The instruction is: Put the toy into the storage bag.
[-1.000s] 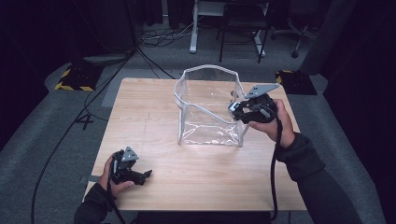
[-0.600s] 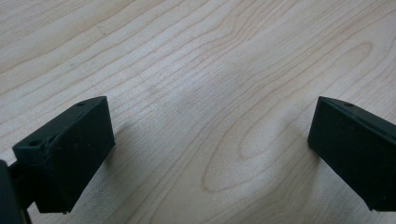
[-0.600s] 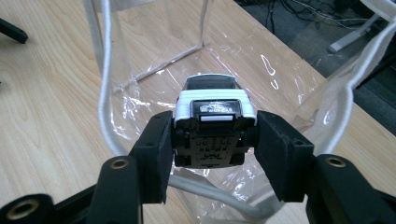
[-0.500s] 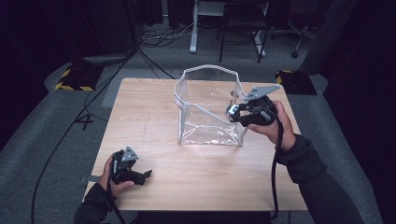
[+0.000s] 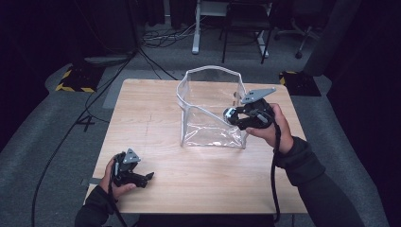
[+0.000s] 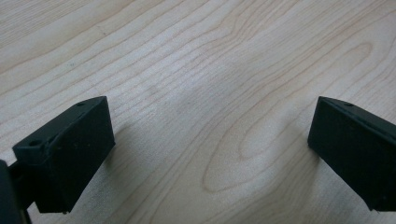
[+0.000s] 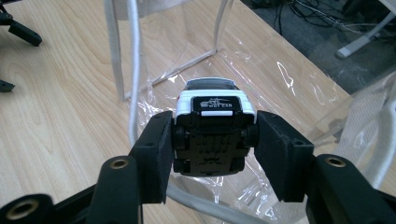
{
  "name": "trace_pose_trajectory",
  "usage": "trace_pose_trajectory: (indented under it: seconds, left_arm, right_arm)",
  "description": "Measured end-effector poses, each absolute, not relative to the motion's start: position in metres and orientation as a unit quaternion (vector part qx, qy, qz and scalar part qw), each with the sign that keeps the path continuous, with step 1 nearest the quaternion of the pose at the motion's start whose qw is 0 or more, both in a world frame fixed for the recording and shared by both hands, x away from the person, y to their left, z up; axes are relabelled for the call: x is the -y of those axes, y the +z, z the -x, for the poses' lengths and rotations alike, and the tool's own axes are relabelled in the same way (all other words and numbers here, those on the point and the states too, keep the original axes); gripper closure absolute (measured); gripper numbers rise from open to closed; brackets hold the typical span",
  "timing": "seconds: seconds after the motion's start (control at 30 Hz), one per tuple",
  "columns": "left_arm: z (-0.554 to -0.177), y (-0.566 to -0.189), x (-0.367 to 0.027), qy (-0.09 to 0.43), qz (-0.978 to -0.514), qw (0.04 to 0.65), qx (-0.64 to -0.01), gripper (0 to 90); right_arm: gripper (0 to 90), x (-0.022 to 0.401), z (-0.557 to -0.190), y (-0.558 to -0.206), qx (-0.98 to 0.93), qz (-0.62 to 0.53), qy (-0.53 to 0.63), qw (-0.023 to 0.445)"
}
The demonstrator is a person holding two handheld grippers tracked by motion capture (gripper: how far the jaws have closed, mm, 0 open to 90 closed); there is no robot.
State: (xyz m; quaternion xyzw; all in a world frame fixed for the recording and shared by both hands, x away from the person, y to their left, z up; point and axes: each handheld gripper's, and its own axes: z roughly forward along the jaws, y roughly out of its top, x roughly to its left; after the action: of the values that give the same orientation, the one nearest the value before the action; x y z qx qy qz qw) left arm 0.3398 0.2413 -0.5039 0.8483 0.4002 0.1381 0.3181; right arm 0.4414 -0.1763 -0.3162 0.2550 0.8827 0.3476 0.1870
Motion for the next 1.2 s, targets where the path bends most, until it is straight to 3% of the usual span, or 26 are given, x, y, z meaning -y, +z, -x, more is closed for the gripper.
trace_pose_trajectory:
  seconds: [1.2]
  left_arm:
    - [-0.34,-0.504,-0.242,0.14,-0.849,0.317,-0.399,0.5]
  right_arm:
    - [48.3,0.165,-0.466,-0.329,-0.909,-0.281,0.275,0.138]
